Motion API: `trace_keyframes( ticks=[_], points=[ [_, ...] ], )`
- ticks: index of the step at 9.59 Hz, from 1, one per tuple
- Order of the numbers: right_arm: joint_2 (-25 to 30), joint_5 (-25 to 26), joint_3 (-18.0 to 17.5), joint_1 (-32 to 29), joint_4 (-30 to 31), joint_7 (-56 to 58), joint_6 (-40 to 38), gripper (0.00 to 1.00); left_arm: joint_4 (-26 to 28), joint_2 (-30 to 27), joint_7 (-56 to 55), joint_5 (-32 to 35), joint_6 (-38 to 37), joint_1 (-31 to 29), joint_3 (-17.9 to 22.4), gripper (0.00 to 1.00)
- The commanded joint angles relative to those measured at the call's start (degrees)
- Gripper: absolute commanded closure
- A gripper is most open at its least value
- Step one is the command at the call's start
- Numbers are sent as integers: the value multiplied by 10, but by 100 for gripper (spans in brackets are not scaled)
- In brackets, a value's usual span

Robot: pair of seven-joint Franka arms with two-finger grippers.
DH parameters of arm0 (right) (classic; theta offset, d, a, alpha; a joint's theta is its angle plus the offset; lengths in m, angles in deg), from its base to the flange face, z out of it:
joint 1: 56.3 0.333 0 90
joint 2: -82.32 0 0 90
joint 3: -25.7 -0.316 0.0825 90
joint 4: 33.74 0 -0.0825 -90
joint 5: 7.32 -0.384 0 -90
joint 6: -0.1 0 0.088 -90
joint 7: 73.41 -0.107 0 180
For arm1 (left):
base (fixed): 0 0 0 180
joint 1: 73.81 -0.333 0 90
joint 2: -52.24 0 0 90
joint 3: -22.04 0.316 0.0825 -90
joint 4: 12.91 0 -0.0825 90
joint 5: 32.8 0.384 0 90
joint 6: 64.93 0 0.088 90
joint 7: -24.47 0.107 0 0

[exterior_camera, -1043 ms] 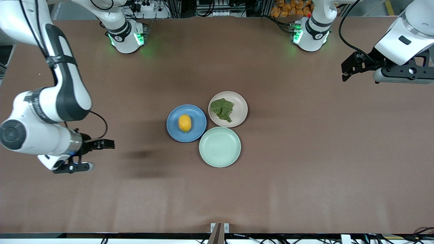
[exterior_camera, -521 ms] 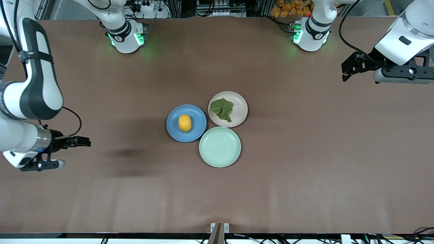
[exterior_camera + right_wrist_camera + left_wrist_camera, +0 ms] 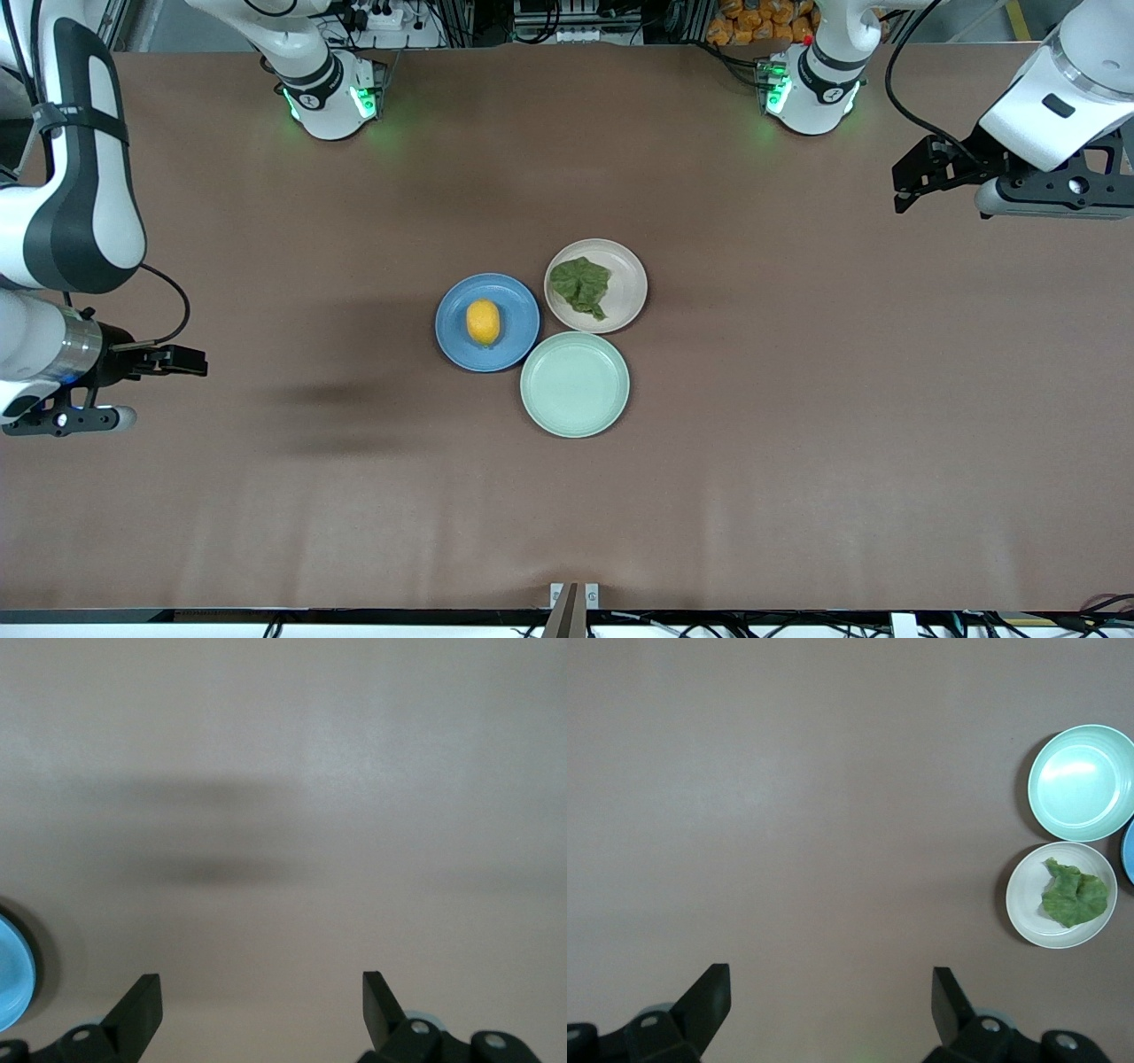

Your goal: Place lemon and lettuce in plates

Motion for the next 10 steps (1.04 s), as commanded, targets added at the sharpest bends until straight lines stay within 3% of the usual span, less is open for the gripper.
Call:
trace_keyframes(
  ticks=[1, 10],
  points=[
    [47, 5, 13, 8, 34, 3, -3, 0, -13, 4, 14, 12, -12, 0, -1, 0],
    [205, -6, 25, 32, 137, -1, 2, 0, -13, 4, 15, 12, -12, -1, -1, 0]
  ],
)
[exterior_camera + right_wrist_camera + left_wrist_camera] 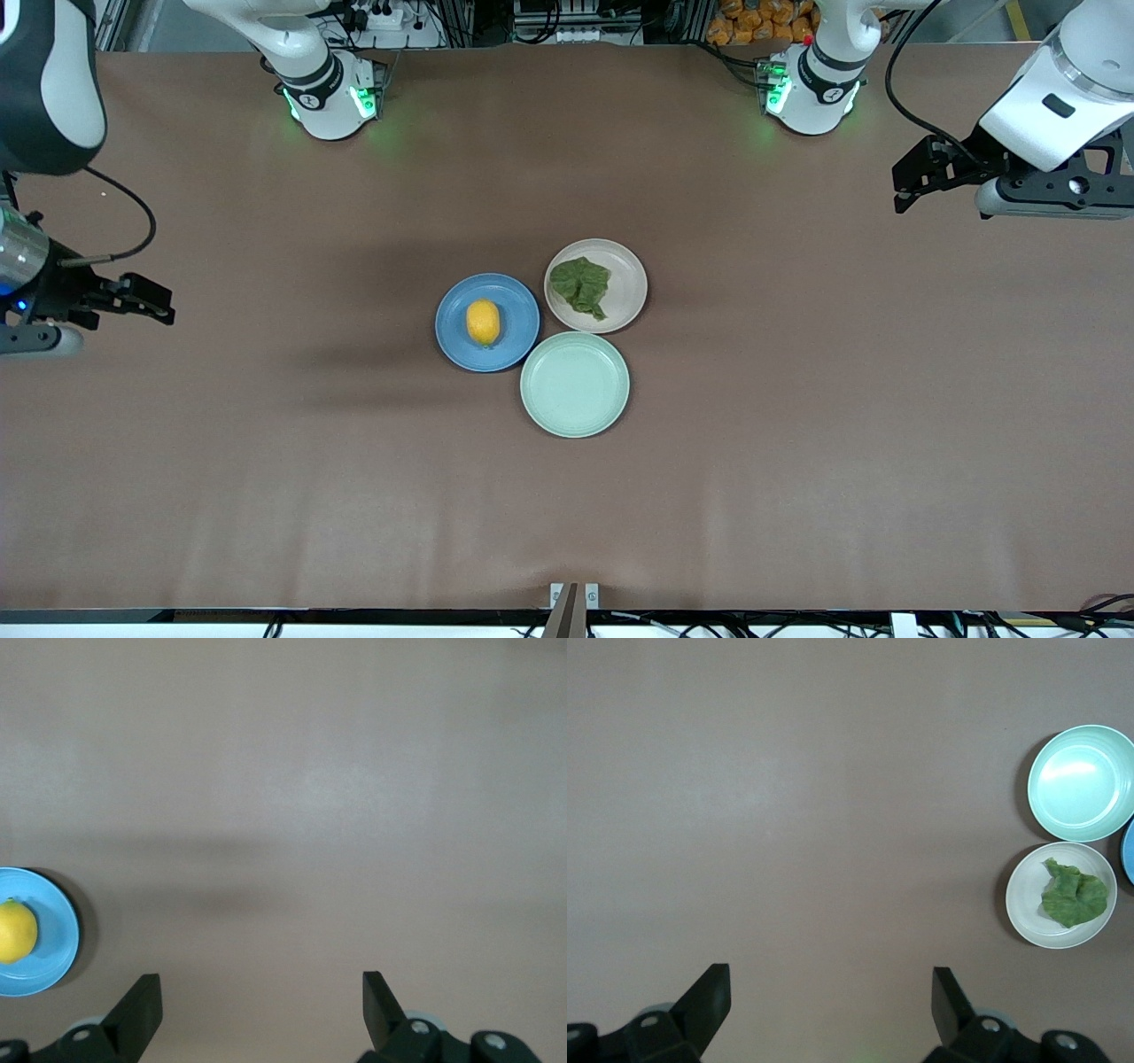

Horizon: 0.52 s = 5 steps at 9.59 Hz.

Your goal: Place lemon and lettuce in plates

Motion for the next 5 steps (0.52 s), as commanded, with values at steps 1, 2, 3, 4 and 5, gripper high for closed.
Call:
trace_keyframes(
  ticks=[1, 2, 3, 4, 5],
  points=[
    [57, -4, 8, 7, 46, 0, 3, 0, -13, 4, 15, 13, -12, -1, -1, 0],
    [71, -4, 8, 5, 46, 1, -2, 0, -13, 4, 15, 12, -12, -2, -1, 0],
    [83, -3, 8, 5, 45, 0, -28, 0, -13, 4, 15, 13, -12, -2, -1, 0],
    [93, -3, 8, 4, 43, -1, -44, 0, -13, 4, 14, 12, -12, -2, -1, 0],
    [93, -3, 8, 3, 32, -2, -68, 0, -13, 4, 15, 13, -12, -3, -1, 0]
  ],
)
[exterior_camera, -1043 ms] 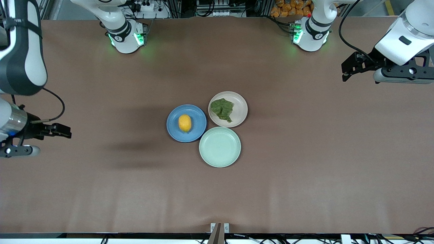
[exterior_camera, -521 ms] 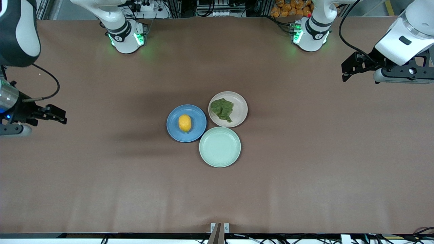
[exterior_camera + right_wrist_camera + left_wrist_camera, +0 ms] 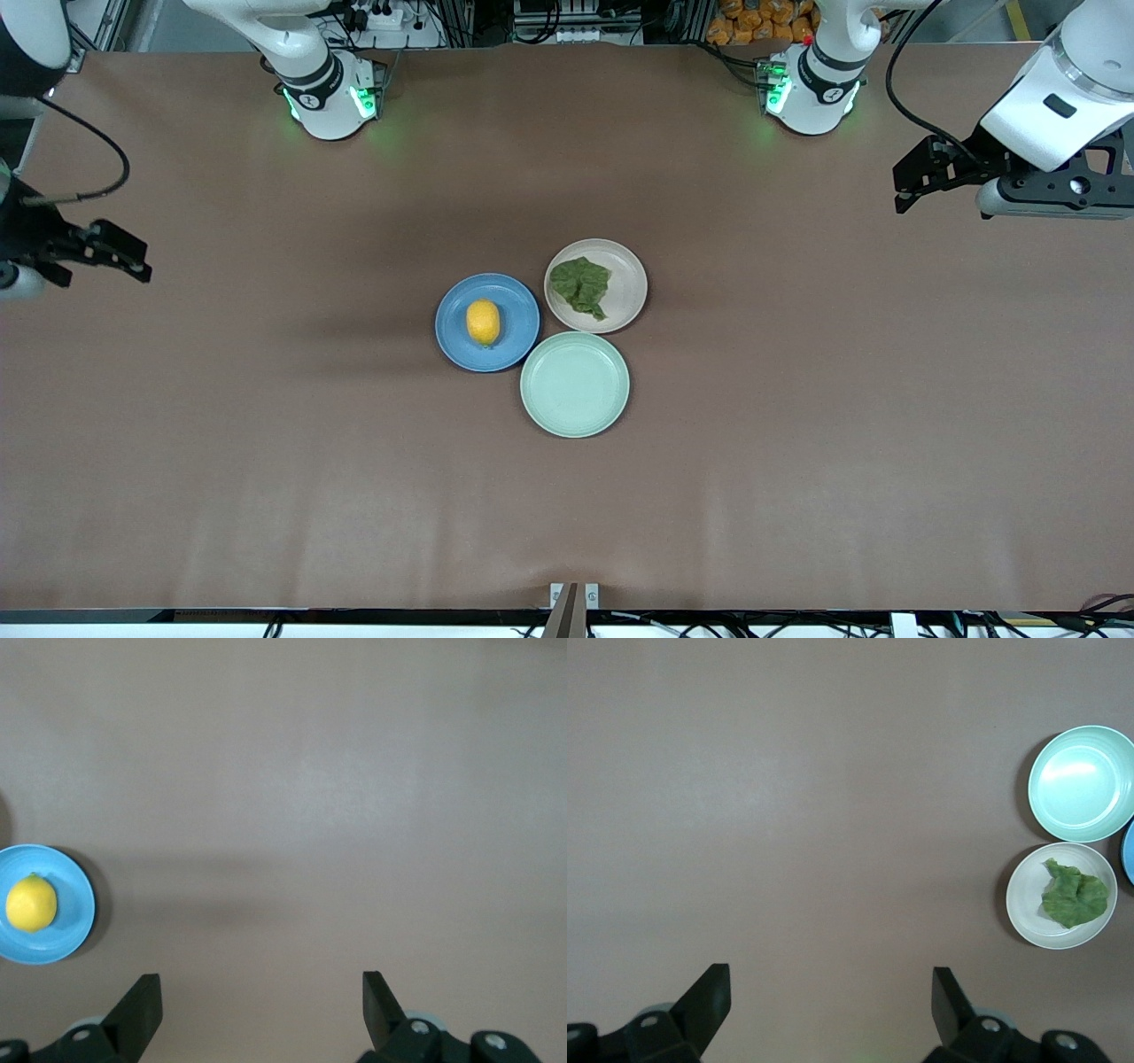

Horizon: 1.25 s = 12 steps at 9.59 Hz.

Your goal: Place lemon and lettuce in plates

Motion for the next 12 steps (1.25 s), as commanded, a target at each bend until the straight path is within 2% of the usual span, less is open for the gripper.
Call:
trace_keyframes(
  ticks=[1, 5, 8, 10, 11, 12],
  points=[
    [13, -3, 5, 5, -9, -3, -41, 0, -12, 4, 15, 13, -12, -2, -1, 0],
    [3, 2, 6, 5, -40, -3, -90, 0, -12, 4, 15, 13, -12, -4, -1, 0],
    [-2, 3, 29, 22, -51, -5, -113, 0, -12, 4, 15, 12, -12, -4, -1, 0],
    [-11, 3, 30, 26, -64, -29, -137, 0, -12, 4, 16, 12, -12, -5, -1, 0],
    [-12, 3, 30, 29, -64, -39, -128, 0, -12, 4, 16, 12, -12, -5, -1, 0],
    [-11, 3, 30, 34, -63, -38, -85, 0, -12, 4, 16, 12, -12, -5, -1, 0]
  ],
)
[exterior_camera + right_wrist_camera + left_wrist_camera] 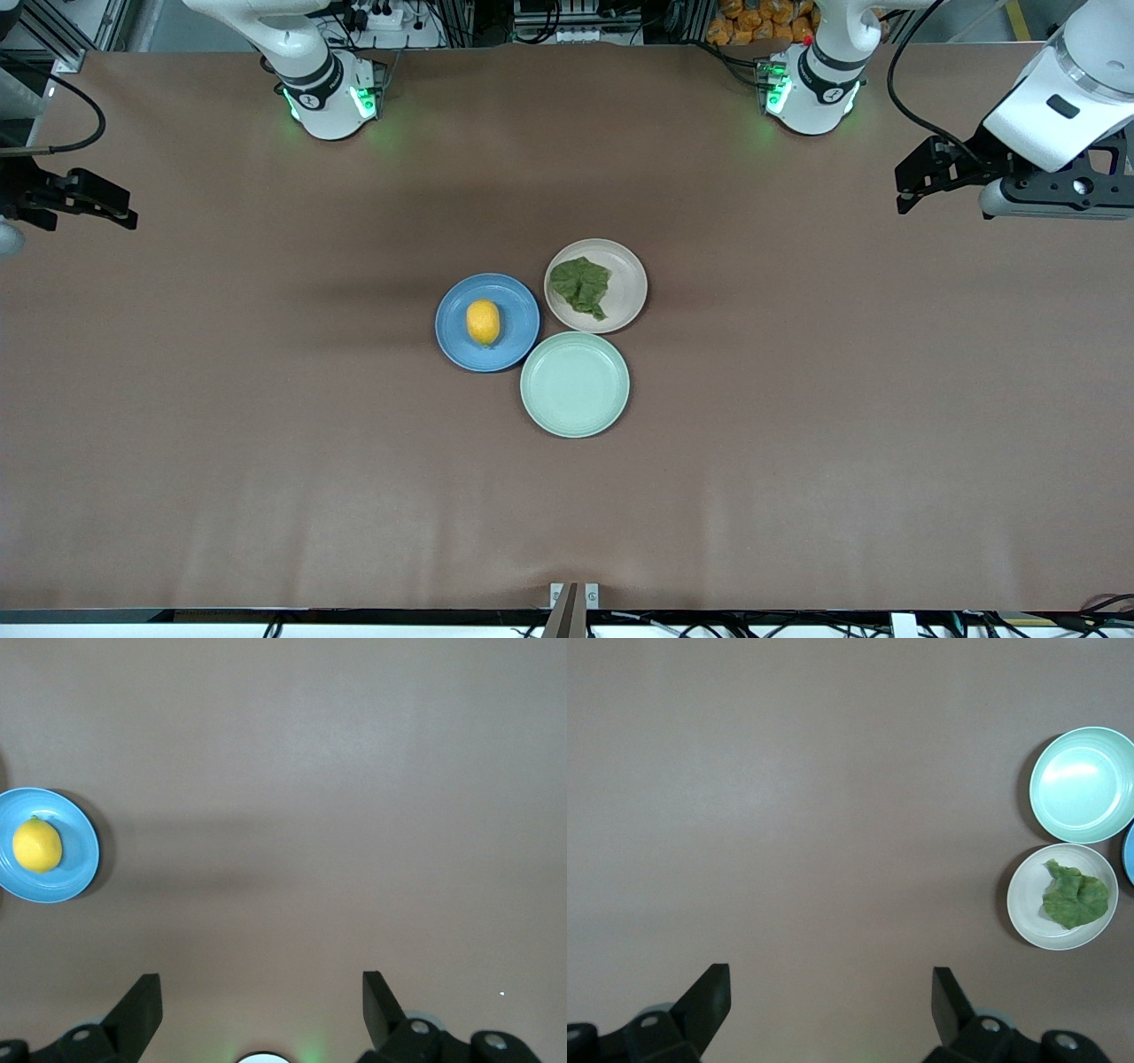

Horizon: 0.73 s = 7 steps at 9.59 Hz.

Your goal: Place lemon and lettuce in plates

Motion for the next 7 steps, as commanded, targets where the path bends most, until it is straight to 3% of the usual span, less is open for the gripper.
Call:
trace_keyframes(
  ticks=[1, 7],
  points=[
    [-11, 3, 9, 21, -16, -16, 53, 0, -12, 4, 16, 12, -12, -3, -2, 0],
    [-8, -3, 9, 14, -15, -17, 49, 0, -12, 4, 15, 12, -11, -3, -2, 0]
  ],
)
